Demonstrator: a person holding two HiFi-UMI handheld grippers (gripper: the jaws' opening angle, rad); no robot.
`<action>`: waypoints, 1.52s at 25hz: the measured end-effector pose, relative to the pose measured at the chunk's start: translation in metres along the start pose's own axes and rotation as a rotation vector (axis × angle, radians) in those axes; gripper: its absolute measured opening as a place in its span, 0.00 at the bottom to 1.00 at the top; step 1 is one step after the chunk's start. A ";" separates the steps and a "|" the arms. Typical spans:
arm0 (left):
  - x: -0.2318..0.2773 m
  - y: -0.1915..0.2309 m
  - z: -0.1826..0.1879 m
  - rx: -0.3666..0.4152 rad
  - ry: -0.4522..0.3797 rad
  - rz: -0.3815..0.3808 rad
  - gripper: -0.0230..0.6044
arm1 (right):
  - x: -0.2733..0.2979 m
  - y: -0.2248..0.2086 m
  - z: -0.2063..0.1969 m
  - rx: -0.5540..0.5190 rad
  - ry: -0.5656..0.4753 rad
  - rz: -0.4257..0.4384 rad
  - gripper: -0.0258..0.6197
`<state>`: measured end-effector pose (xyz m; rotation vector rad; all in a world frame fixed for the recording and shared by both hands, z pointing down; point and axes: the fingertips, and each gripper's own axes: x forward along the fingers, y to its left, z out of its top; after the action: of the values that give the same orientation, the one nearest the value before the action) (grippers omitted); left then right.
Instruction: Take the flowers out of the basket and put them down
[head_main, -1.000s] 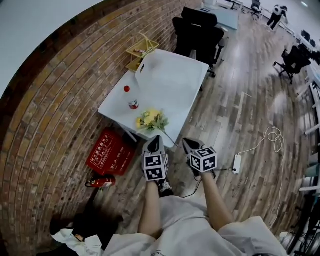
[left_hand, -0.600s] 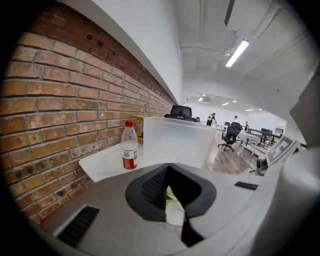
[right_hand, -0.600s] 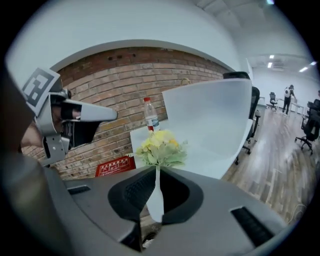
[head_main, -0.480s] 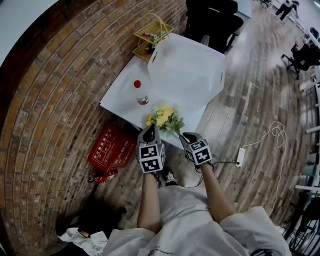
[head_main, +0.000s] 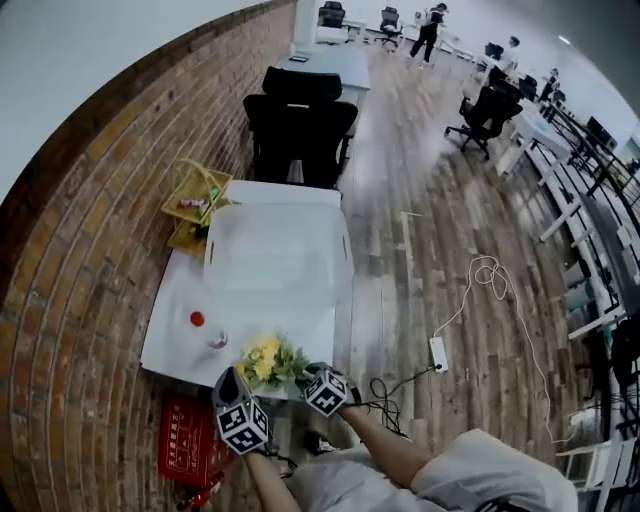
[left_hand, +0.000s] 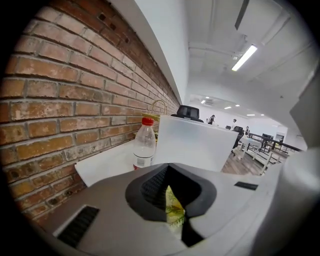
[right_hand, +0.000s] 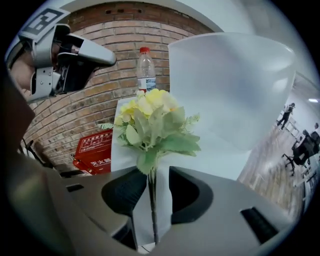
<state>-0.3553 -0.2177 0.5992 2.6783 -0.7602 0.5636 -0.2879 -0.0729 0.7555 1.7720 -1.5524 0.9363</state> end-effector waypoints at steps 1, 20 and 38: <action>0.003 -0.005 0.004 0.006 -0.010 -0.016 0.08 | -0.002 -0.006 0.001 -0.001 -0.004 -0.029 0.29; -0.014 -0.030 0.033 0.039 -0.097 -0.080 0.08 | -0.079 -0.026 0.045 -0.042 -0.162 -0.030 0.13; -0.045 -0.068 0.078 0.141 -0.155 0.007 0.08 | -0.195 -0.051 0.139 -0.119 -0.493 0.096 0.13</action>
<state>-0.3304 -0.1721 0.4991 2.8773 -0.7989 0.4302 -0.2334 -0.0676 0.5173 1.9487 -1.9630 0.4493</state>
